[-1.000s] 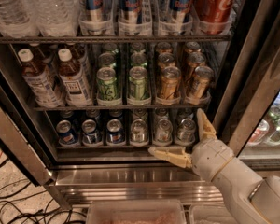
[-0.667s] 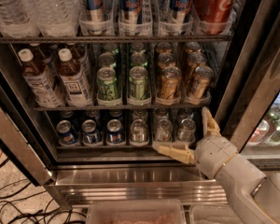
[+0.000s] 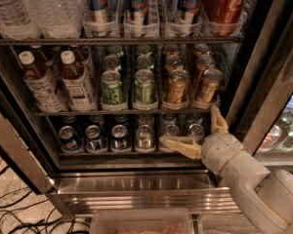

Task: Pick orange can from middle shelf of fridge

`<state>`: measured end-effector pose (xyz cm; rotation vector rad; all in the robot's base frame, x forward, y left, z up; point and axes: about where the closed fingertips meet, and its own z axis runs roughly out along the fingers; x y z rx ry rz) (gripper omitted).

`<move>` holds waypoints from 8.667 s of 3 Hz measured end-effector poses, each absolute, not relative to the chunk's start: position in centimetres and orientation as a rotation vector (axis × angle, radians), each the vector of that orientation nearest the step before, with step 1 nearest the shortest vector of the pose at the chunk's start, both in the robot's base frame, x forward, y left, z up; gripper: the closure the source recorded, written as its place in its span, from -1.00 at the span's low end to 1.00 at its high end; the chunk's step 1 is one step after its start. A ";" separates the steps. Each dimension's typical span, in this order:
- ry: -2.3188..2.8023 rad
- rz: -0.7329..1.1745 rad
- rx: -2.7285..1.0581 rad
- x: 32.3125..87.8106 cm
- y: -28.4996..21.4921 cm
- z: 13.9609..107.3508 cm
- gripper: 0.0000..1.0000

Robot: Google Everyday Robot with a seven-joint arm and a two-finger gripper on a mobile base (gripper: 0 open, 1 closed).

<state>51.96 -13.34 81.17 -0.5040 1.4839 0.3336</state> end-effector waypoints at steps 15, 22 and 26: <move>1.399 0.315 -0.476 62.3 -11.8 82.8 -0.52; 1.180 0.356 -0.527 61.2 -10.8 89.7 1.00; 1.287 0.704 -0.942 53.8 -7.5 86.8 1.00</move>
Offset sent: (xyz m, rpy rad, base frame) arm 0.0003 -0.0002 -0.0008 0.0027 0.0008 -0.0004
